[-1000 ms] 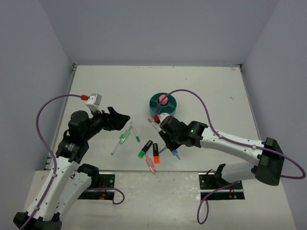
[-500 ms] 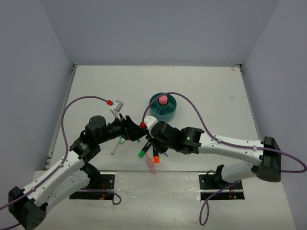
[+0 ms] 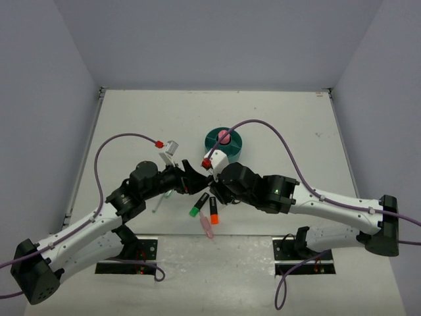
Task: Sort the stationery into containers
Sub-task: Close the pen cap on the pen.
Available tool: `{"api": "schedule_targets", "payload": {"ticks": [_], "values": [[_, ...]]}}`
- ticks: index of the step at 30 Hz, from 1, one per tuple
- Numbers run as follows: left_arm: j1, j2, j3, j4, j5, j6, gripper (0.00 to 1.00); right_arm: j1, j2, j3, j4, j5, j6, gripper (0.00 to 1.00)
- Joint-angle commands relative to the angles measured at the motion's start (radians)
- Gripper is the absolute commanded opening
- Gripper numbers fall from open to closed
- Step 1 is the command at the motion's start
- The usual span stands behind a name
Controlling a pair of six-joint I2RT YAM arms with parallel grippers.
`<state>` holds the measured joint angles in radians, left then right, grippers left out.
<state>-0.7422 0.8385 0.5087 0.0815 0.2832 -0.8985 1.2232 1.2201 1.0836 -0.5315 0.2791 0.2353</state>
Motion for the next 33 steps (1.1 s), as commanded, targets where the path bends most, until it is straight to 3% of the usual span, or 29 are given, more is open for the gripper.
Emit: {"api": "schedule_targets", "payload": {"ticks": [1,4,8,11,18,29,33], "values": [[-0.003,-0.108,0.021,-0.059,-0.116,0.021,1.00,0.002,-0.032,-0.020,0.064,0.047,0.012,0.00],[-0.003,-0.135,0.053,-0.080,-0.127,0.046,1.00,0.002,-0.036,-0.014,0.066,0.027,0.009,0.00],[-0.004,-0.083,0.065,-0.058,-0.037,0.046,0.98,0.001,-0.029,0.025,0.074,0.017,-0.015,0.00],[-0.004,-0.032,0.045,0.008,0.034,0.025,0.87,0.001,-0.022,0.053,0.064,0.027,-0.024,0.00],[-0.005,0.007,0.013,0.061,0.053,0.011,0.72,0.001,-0.034,0.047,0.100,-0.003,-0.034,0.00],[-0.005,0.073,0.011,0.216,0.184,-0.031,0.08,0.001,0.048,0.108,0.079,0.044,-0.019,0.00],[-0.005,0.078,0.015,0.209,0.189,-0.026,0.00,0.002,0.060,0.109,0.081,0.059,-0.010,0.00]]}}
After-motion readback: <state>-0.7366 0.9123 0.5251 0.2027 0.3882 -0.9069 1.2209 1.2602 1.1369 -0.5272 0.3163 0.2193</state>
